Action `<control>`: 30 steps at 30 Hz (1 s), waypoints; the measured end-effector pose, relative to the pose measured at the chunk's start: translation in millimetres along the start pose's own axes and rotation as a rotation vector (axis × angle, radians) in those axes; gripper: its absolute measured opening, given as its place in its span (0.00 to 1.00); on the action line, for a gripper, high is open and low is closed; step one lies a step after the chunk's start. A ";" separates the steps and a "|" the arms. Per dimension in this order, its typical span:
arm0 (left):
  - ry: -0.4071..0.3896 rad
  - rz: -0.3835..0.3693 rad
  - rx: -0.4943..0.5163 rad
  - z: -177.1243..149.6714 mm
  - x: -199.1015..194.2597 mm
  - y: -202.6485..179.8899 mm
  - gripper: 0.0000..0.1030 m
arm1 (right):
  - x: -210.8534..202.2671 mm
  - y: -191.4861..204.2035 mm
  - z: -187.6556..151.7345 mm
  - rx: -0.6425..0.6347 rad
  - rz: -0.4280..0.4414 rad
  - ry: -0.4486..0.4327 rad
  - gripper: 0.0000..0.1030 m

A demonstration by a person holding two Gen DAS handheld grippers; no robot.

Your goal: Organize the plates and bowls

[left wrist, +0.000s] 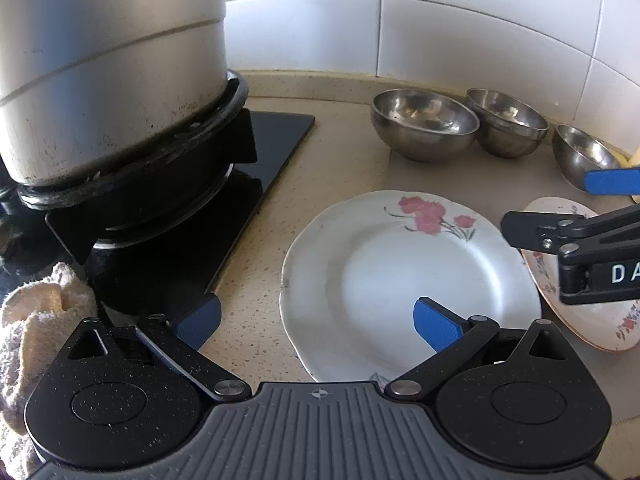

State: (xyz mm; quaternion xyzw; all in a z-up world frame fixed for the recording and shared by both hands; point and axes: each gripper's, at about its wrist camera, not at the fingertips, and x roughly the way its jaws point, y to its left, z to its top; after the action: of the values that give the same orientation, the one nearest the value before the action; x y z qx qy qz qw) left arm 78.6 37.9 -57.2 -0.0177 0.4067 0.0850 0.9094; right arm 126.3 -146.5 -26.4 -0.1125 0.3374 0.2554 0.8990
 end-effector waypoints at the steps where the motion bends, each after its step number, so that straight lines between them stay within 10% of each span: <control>1: 0.001 -0.001 -0.004 -0.1 0.9 0.7 0.95 | 2.9 2.1 1.4 -0.021 0.011 -0.001 0.88; 30: -0.014 0.082 -0.155 10.1 4.1 16.6 0.95 | 21.1 5.2 14.6 -0.011 0.104 0.034 0.88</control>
State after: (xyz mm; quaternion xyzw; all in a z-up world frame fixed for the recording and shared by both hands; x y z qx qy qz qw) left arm 85.9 55.9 -53.0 -0.0707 0.3931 0.1537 0.9038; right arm 145.1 -128.5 -29.7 -0.1041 0.3565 0.3015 0.8782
